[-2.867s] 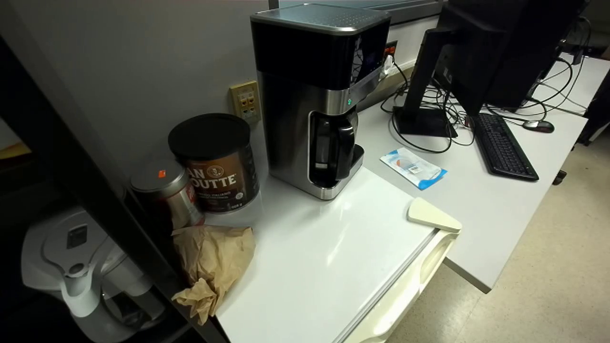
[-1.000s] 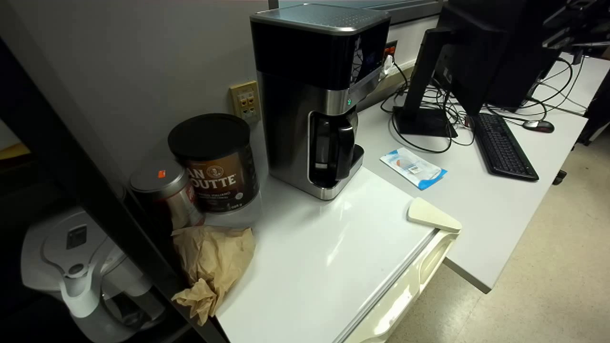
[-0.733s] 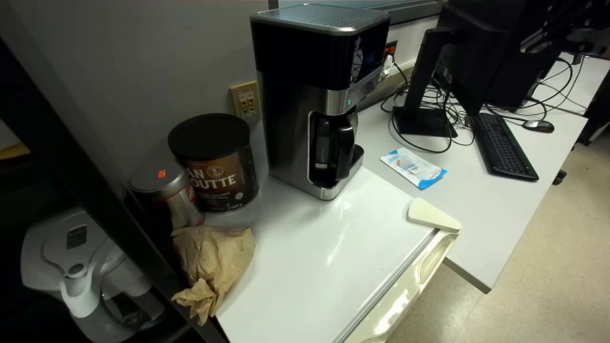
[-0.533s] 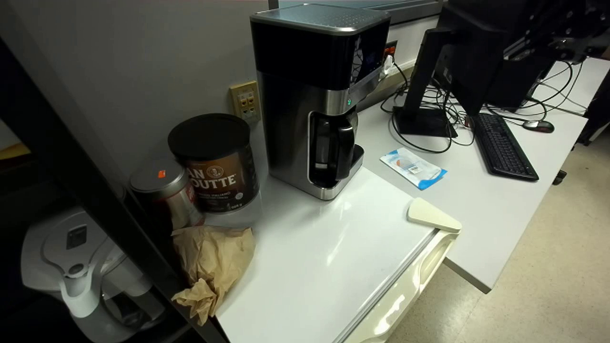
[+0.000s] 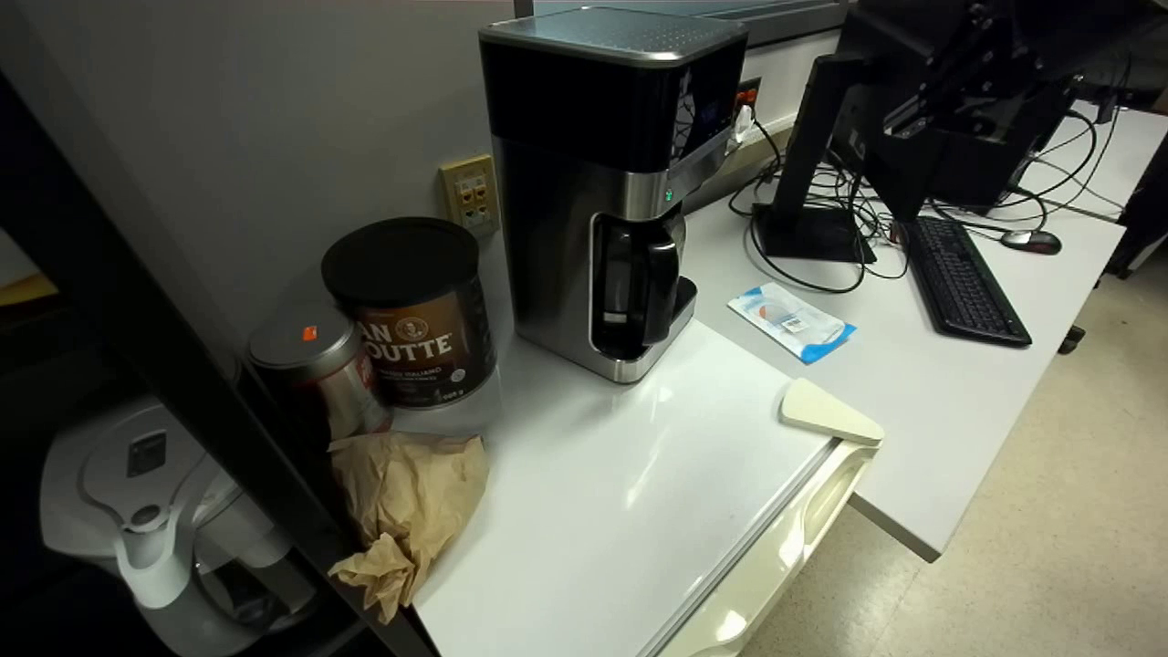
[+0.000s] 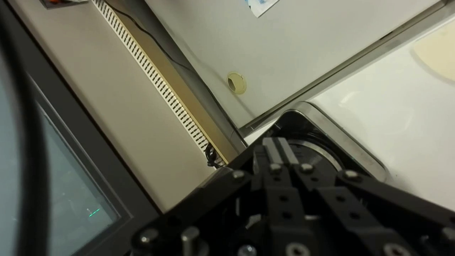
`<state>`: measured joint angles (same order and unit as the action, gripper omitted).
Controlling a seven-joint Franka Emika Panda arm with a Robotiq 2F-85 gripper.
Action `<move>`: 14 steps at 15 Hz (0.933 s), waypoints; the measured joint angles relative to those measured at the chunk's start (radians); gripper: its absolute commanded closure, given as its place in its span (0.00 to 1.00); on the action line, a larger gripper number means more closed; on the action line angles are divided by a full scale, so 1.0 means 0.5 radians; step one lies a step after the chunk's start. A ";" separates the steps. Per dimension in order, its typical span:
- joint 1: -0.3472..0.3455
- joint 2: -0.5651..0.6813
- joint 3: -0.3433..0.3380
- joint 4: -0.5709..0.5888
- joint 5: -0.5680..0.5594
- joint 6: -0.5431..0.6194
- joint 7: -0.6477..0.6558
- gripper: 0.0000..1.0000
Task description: Press a button on the coffee machine
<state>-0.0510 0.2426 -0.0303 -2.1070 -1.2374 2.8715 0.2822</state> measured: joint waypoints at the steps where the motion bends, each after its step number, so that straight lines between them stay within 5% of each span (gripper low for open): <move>1: 0.000 0.038 0.000 0.040 -0.008 0.017 0.020 1.00; 14: 0.007 0.447 0.002 0.486 -0.016 0.095 0.137 1.00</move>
<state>-0.0476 0.4663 -0.0294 -1.8641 -1.2452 2.9188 0.3507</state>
